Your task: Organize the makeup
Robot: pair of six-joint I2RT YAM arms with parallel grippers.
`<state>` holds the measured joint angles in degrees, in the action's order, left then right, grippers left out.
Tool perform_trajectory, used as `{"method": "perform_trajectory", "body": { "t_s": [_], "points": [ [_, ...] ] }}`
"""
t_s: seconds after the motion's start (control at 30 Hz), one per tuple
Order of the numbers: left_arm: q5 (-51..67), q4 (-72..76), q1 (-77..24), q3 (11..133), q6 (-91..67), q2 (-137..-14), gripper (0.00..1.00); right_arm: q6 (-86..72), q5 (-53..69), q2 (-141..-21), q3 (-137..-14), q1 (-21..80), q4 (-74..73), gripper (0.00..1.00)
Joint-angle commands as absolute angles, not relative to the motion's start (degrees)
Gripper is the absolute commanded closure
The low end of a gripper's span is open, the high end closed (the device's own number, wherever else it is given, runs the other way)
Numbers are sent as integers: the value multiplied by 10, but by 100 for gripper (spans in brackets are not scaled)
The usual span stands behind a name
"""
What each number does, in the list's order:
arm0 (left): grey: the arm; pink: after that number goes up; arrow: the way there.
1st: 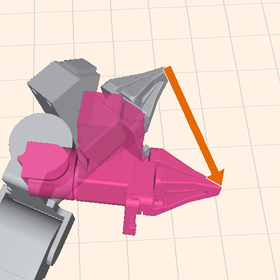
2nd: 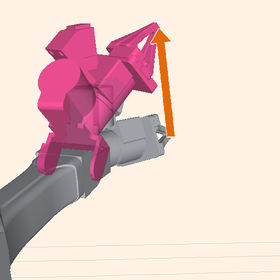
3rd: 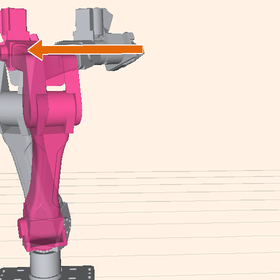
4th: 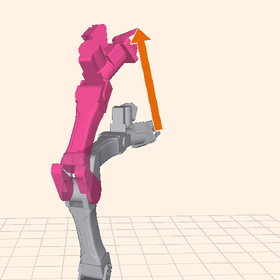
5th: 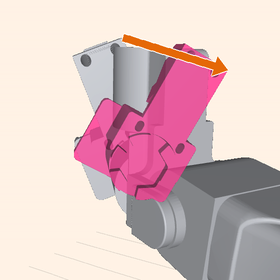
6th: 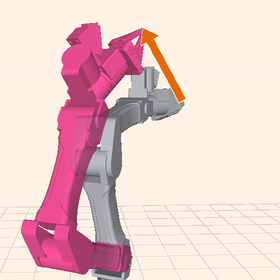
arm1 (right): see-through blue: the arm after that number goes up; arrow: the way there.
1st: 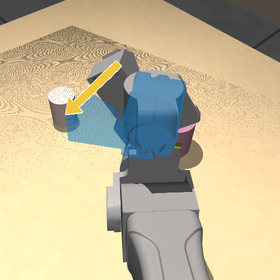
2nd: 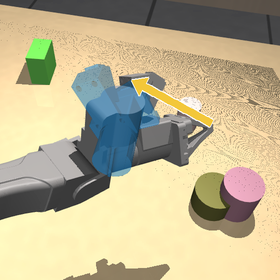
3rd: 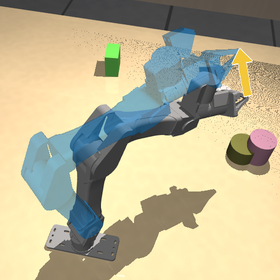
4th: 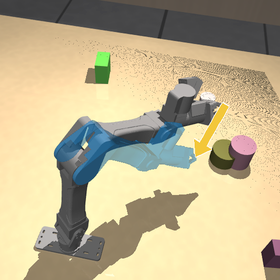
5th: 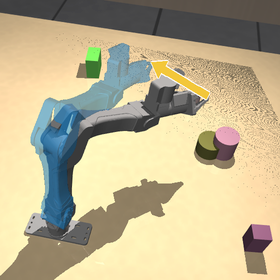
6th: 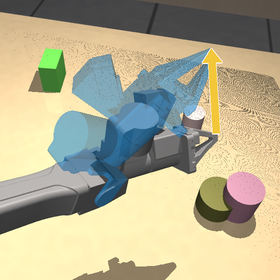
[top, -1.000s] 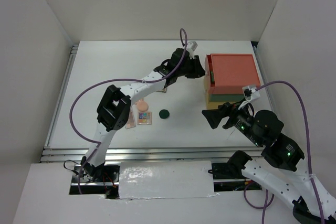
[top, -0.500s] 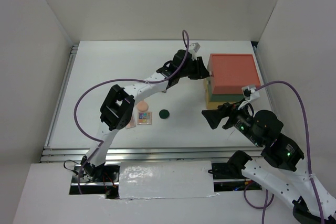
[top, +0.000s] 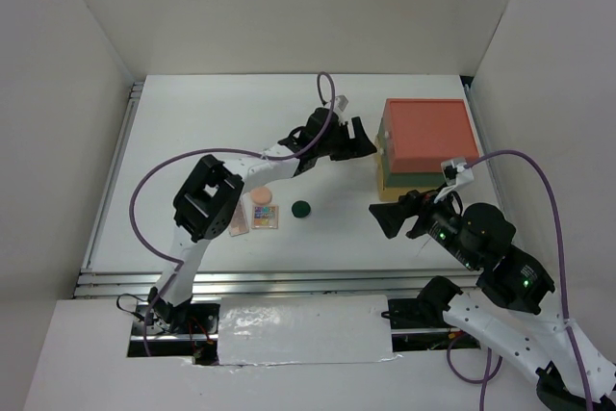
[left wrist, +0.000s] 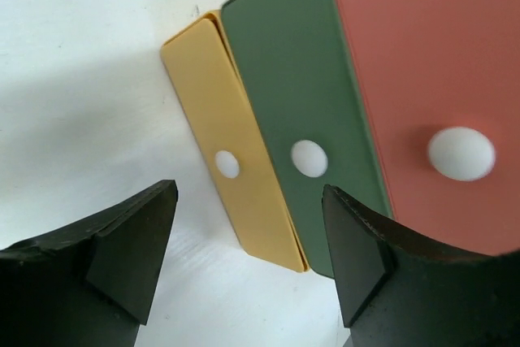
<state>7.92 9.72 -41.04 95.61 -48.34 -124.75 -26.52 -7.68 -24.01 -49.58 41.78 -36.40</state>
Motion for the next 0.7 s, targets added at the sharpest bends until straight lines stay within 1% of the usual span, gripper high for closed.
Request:
{"method": "perform_trajectory", "body": {
  "t_s": [0.0,0.1,0.17,0.23,0.3,0.33,0.43,0.6,0.67],
  "points": [
    [113,184,-396,955,-518,-1227,16,-258,-77,-234,-496,422,-341,0],
    [155,227,-394,960,-537,-1252,18,-257,-77,-234,-496,422,-341,0],
    [173,246,-393,962,-549,-1268,21,-257,-77,-234,-494,422,-340,0],
    [195,269,-391,965,-567,-1283,26,-257,-77,-233,-494,422,-341,0],
    [208,281,-388,972,-582,-1293,27,-255,-76,-233,-494,421,-341,0],
    [220,283,-388,978,-586,-1303,30,-255,-77,-233,-493,422,-341,0],
    [245,300,-385,992,-606,-1325,34,-254,-75,-232,-494,421,-338,0],
    [281,353,-379,997,-654,-1353,34,-252,-69,-234,-495,422,-336,0],
    [294,377,-377,999,-671,-1366,36,-250,-68,-235,-495,422,-334,0]
  ]
}}
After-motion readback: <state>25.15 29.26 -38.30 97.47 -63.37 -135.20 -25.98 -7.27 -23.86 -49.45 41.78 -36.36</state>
